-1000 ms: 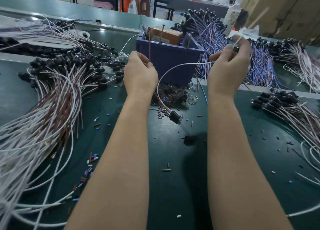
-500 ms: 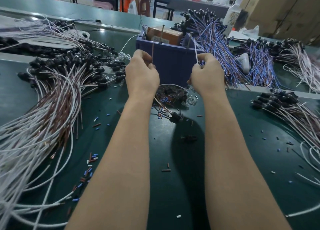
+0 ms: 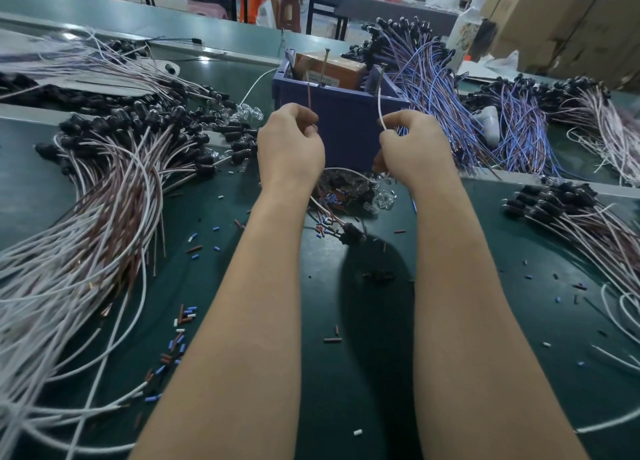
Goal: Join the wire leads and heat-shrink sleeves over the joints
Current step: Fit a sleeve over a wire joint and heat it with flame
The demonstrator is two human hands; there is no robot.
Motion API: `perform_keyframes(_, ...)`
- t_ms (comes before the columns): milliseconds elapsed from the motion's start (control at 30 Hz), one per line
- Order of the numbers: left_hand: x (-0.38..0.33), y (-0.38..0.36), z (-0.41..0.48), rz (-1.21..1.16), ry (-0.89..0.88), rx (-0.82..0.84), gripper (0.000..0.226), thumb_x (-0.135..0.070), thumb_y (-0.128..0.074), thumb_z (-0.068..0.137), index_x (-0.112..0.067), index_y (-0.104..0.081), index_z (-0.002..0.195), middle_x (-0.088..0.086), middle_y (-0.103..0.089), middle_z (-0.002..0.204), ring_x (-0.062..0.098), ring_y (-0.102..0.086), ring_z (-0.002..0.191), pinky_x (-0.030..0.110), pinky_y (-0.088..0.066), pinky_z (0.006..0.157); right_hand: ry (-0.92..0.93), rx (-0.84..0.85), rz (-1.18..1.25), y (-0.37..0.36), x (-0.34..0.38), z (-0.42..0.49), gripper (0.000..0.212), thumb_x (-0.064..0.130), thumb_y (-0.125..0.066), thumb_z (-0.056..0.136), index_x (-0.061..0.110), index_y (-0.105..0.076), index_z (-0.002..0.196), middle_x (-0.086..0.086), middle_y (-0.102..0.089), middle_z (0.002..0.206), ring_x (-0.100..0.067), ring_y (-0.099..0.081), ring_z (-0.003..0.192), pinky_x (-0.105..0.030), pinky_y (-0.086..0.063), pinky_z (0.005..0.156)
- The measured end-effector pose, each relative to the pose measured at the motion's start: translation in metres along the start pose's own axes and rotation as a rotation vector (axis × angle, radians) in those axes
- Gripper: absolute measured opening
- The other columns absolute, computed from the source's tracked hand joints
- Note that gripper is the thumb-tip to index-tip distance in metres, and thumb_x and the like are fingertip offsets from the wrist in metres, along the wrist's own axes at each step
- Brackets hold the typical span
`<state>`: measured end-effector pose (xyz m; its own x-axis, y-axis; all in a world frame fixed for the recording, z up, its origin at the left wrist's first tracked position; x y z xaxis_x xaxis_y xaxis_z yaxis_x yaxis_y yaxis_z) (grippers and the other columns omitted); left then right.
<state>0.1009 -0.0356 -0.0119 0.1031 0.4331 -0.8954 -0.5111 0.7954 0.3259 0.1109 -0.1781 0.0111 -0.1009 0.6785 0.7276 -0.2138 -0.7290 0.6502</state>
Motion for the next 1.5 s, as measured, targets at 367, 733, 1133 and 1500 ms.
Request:
perform_keyframes(367,-0.004,-0.006,-0.002,-0.027,-0.048,0.105,0.021,-0.006,-0.049,0.094,-0.012,-0.063,0.108,0.005,-0.066,0.107,0.019,-0.066,0.096,0.032,-0.050,0.093,-0.011,-0.011,0.007,0.000,-0.001,0.002,0.035,0.010,-0.044,0.085,0.015,-0.064,0.113,-0.015,-0.069,0.102,-0.031,-0.065,0.099,-0.042,-0.051,0.092)
perform_keyframes(733,-0.004,-0.008,-0.001,-0.031,-0.052,0.123,0.021,-0.007,-0.048,0.094,-0.012,-0.062,0.109,0.005,-0.066,0.108,0.018,-0.066,0.097,0.030,-0.050,0.093,-0.075,0.026,0.044,-0.003,-0.005,0.015,0.026,0.010,-0.049,0.091,0.004,-0.063,0.113,-0.009,-0.058,0.087,-0.027,-0.057,0.085,-0.048,-0.051,0.091)
perform_keyframes(1133,-0.011,-0.016,-0.008,-0.248,-0.014,0.377,0.018,-0.004,-0.051,0.094,-0.004,-0.061,0.109,0.006,-0.067,0.087,0.005,-0.062,0.072,0.020,-0.052,0.072,-0.085,0.050,1.115,0.006,0.015,0.002,0.022,0.005,-0.043,0.096,0.012,-0.059,0.084,0.005,-0.056,0.051,-0.012,-0.060,0.058,-0.022,-0.051,0.062)
perform_keyframes(1500,-0.028,-0.024,-0.021,-0.010,-0.208,0.599,0.021,-0.017,-0.043,0.100,-0.009,-0.062,0.106,-0.001,-0.065,0.090,0.007,-0.055,0.074,0.010,-0.041,0.065,-0.015,-0.166,1.792,0.022,0.005,0.000,0.014,-0.002,-0.046,0.096,0.004,-0.059,0.092,-0.010,-0.059,0.077,-0.016,-0.059,0.068,-0.026,-0.053,0.069)
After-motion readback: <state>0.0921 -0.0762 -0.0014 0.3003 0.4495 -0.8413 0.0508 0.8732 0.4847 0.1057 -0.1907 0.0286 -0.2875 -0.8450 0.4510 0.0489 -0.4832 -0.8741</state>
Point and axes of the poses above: each hand's wrist, its own z-axis towards the middle knuckle, its own y-axis out of the back of the hand, x = y × z, the point moved 3 cm from there along z, towards the middle knuckle
